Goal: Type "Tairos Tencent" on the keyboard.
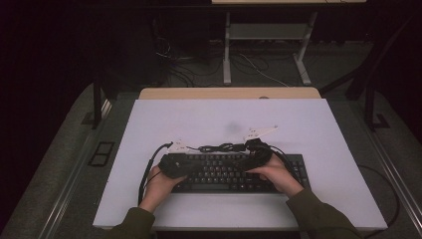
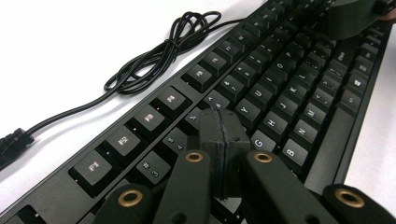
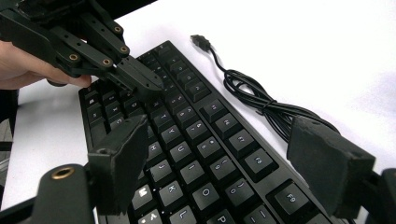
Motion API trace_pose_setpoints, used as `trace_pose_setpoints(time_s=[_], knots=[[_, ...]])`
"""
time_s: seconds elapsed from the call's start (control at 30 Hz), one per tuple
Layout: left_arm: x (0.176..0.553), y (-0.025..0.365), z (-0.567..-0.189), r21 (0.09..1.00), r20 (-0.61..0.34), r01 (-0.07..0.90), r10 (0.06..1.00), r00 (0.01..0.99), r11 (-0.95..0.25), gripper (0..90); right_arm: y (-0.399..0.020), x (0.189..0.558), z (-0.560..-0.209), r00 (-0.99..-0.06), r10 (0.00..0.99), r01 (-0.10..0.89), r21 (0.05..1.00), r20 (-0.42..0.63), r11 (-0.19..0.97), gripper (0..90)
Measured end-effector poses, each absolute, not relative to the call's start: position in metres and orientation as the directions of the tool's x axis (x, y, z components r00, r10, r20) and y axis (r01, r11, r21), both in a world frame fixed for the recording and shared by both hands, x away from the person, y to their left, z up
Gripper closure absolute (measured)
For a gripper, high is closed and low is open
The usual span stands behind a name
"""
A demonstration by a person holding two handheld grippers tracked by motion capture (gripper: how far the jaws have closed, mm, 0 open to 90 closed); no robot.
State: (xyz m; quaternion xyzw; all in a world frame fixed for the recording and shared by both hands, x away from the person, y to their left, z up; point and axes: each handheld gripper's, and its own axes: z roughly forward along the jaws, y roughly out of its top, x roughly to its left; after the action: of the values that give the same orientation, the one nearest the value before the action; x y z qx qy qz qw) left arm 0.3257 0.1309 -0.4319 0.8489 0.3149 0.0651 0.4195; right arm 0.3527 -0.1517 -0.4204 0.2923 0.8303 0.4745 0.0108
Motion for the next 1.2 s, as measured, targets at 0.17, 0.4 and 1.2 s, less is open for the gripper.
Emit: trace_pose_setpoints(time_s=[0.17,0.4,1.2], knots=[[0.3264,0.1301,-0.4331,0.742,-0.146,0.481,0.588,0.796,-0.467,88.9,-0.1505,0.3523,-0.4206,-0.830,0.495,0.473,0.795,0.257,0.380,20.4],[0.3263,0.1298,-0.4332,0.740,-0.148,0.485,0.589,0.794,-0.467,88.9,-0.1506,0.3524,-0.4207,-0.829,0.496,0.475,0.794,0.258,0.380,20.4],[0.3250,0.1295,-0.4307,0.742,-0.149,0.486,0.593,0.791,-0.462,88.9,-0.1525,0.3524,-0.4187,-0.829,0.498,0.470,0.800,0.255,0.373,20.4]])
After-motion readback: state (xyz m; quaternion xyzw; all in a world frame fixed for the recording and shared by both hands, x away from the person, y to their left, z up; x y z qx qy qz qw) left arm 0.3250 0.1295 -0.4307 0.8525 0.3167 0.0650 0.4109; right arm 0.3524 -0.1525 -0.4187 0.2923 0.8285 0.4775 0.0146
